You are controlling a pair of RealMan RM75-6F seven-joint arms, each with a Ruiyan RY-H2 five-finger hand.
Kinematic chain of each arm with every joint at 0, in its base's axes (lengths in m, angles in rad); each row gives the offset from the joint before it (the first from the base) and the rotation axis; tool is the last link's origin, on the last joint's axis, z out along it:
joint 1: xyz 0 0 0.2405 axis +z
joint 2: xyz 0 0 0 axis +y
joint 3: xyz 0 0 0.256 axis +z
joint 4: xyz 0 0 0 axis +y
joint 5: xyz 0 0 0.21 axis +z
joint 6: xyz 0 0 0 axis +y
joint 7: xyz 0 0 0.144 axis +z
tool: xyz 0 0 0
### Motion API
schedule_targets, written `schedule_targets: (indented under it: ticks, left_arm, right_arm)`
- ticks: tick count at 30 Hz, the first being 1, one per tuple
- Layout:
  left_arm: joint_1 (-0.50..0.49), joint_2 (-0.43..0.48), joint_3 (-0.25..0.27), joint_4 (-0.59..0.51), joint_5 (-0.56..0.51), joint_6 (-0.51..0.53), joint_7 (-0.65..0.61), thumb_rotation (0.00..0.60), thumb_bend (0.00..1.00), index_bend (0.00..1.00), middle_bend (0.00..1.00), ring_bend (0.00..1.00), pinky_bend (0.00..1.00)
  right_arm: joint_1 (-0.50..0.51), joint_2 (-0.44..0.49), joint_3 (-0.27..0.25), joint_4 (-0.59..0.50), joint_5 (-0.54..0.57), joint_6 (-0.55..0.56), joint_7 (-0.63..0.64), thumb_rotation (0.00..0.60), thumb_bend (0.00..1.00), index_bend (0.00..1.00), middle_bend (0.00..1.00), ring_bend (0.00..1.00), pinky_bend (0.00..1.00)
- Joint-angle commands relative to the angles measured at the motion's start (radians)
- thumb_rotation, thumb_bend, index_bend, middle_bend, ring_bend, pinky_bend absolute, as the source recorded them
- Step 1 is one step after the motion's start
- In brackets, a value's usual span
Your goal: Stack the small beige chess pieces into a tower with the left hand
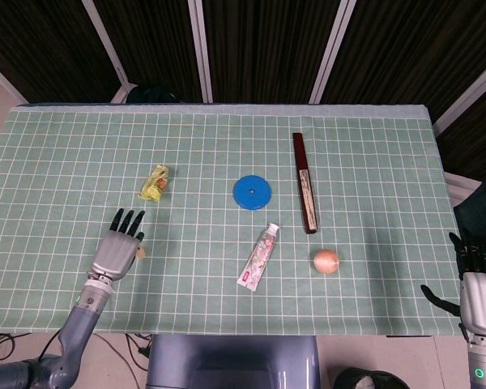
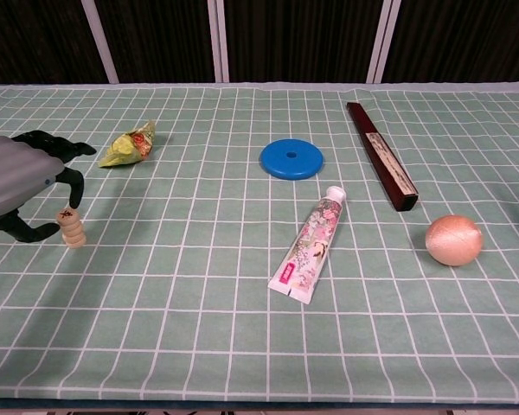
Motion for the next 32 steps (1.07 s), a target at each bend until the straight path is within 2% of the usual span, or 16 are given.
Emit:
schedule_targets:
  ticks: [1, 6, 10, 15, 19, 22, 27, 32]
  left_arm:
    - [0.003, 0.007, 0.002, -0.007, 0.012, 0.011, -0.006, 0.600, 0.33, 0.41, 0.00, 0.00, 0.00]
    - [0.029, 0.047, 0.003, -0.060, 0.062, 0.077, -0.038, 0.600, 0.32, 0.34, 0.00, 0.00, 0.00]
    - [0.066, 0.106, 0.010, -0.101, 0.086, 0.126, -0.093, 0.600, 0.32, 0.23, 0.00, 0.00, 0.00]
    - [0.129, 0.205, 0.018, -0.137, 0.133, 0.185, -0.282, 0.600, 0.31, 0.11, 0.00, 0.00, 0.00]
    - [0.181, 0.288, 0.028, -0.149, 0.184, 0.231, -0.473, 0.600, 0.31, 0.09, 0.00, 0.00, 0.00]
    - [0.214, 0.342, 0.032, -0.143, 0.213, 0.264, -0.565, 0.600, 0.31, 0.08, 0.00, 0.00, 0.00]
    - [0.258, 0.404, 0.040, -0.137, 0.241, 0.306, -0.639, 0.600, 0.31, 0.07, 0.00, 0.00, 0.00]
    - [0.285, 0.449, 0.037, -0.148, 0.253, 0.335, -0.655, 0.600, 0.31, 0.07, 0.00, 0.00, 0.00]
  right_arm:
    - [0.000, 0.000, 0.000, 0.000, -0.001, 0.001, 0.001, 0.600, 0.23, 0.08, 0.01, 0.00, 0.00]
    - [0.000, -0.001, 0.000, 0.002, -0.001, 0.001, 0.001, 0.600, 0.23, 0.08, 0.01, 0.00, 0.00]
    - [-0.001, -0.001, 0.001, 0.003, -0.004, 0.005, 0.002, 0.600, 0.23, 0.08, 0.01, 0.00, 0.00]
    - [-0.002, -0.002, -0.002, 0.005, -0.010, 0.008, 0.003, 0.600, 0.23, 0.08, 0.01, 0.00, 0.00]
    - [-0.002, -0.002, -0.003, 0.004, -0.012, 0.008, 0.001, 0.600, 0.23, 0.08, 0.01, 0.00, 0.00]
    - [-0.001, -0.003, -0.005, 0.005, -0.016, 0.008, -0.002, 0.600, 0.23, 0.08, 0.01, 0.00, 0.00]
    - [-0.001, 0.003, -0.009, 0.005, -0.024, 0.006, 0.004, 0.600, 0.23, 0.08, 0.01, 0.00, 0.00]
    - [0.001, 0.006, -0.013, 0.010, -0.035, 0.004, 0.009, 0.600, 0.23, 0.08, 0.01, 0.00, 0.00]
